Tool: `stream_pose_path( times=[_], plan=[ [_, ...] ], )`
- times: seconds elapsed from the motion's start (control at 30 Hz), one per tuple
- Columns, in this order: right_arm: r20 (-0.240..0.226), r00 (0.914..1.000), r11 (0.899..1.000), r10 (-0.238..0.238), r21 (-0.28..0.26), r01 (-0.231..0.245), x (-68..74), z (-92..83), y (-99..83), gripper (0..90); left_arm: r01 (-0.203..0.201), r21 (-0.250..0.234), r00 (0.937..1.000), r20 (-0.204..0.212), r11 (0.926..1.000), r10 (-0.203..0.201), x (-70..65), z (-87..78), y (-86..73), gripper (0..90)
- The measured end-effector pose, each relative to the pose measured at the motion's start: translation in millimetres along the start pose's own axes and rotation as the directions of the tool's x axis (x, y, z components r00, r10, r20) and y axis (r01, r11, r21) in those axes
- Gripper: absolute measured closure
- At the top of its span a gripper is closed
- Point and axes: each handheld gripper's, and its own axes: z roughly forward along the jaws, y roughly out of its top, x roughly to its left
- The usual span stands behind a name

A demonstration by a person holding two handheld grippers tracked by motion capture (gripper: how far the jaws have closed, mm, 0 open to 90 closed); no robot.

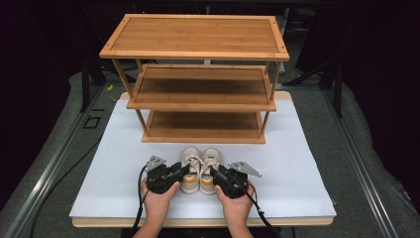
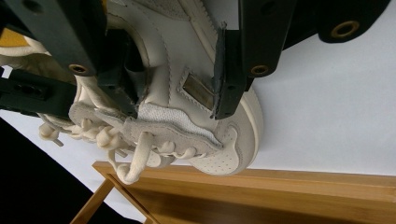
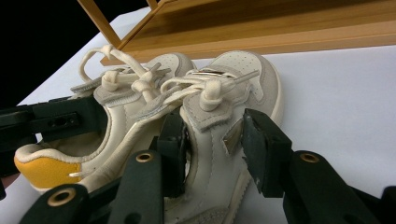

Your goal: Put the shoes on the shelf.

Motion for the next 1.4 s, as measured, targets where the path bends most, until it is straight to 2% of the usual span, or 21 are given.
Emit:
stream_pose_path(
  times=[0.1,0.27,0.3,0.33,0.5,0.53,0.67,0.73,1.03,1.1,1.2,1.33,1.4],
  plan=[
    [-0.001,1.0,1.0,0.003,0.01,-0.003,0.4,-1.2,1.1,61.8,0.0,-0.001,1.0,0.001,1.0,0.0,-0.4,-0.7,1.5,57.0],
    [0.008,1.0,1.0,0.0,-0.005,0.0,3.0,-2.6,4.7,61.8,0.006,-0.004,1.0,0.006,1.0,-0.006,-1.0,-3.5,5.3,57.0],
    [-0.004,1.0,1.0,0.0,0.003,0.0,3.4,-3.9,6.1,61.8,0.007,-0.006,1.0,0.007,1.0,-0.007,-1.4,-4.3,6.5,57.0],
    [0.007,1.0,1.0,0.002,-0.007,-0.002,4.7,-3.8,7.1,61.8,0.007,-0.009,0.9999,0.007,0.9999,-0.007,-1.8,-5.2,7.8,57.0],
    [-0.001,1.0,1.0,-0.003,-0.022,0.003,8.5,-6.1,14.3,61.8,0.002,-0.016,1.0,0.006,0.9999,-0.002,-3.6,-9.9,15.9,57.0],
    [-0.015,0.9999,1.0,-0.008,-0.006,0.008,8.9,-8.0,16.6,61.8,0.003,-0.017,1.0,0.007,0.9999,-0.003,-4.1,-10.9,17.7,57.0],
    [0.007,0.9999,1.0,-0.011,-0.015,0.011,14.2,-10.7,25.2,61.8,0.002,-0.022,0.9999,0.01,0.9998,-0.002,-5.9,-15.4,26.4,57.0],
    [-0.009,0.9998,1.0,-0.016,-0.017,0.016,16.0,-13.1,30.9,61.8,0.0,-0.029,1.0,0.009,0.9996,0.0,-7.7,-18.0,31.4,57.0],
    [-0.006,0.9998,0.998,-0.021,-0.054,0.02,25.0,-21.0,52.7,61.9,-0.011,-0.046,0.9999,0.011,0.9989,0.012,-15.9,-27.4,55.1,57.0],
    [0.002,0.9997,0.998,-0.025,-0.05,0.025,26.5,-23.2,57.2,61.9,-0.009,-0.046,0.9999,0.014,0.9989,0.009,-17.0,-28.9,59.9,56.9],
    [-0.011,0.9997,0.999,-0.023,-0.046,0.022,27.9,-26.3,63.6,61.9,-0.005,-0.048,0.9998,0.019,0.9989,0.006,-18.3,-31.1,66.7,57.0],
    [-0.004,0.9997,0.998,-0.023,-0.065,0.023,31.2,-28.4,71.2,61.9,-0.009,-0.056,0.9998,0.019,0.9984,0.01,-21.3,-34.4,75.0,56.9],
    [-0.015,0.9996,0.998,-0.025,-0.059,0.024,32.5,-31.3,75.7,61.9,-0.009,-0.065,0.9997,0.021,0.9978,0.011,-22.6,-36.2,78.9,57.0]
  ],
)
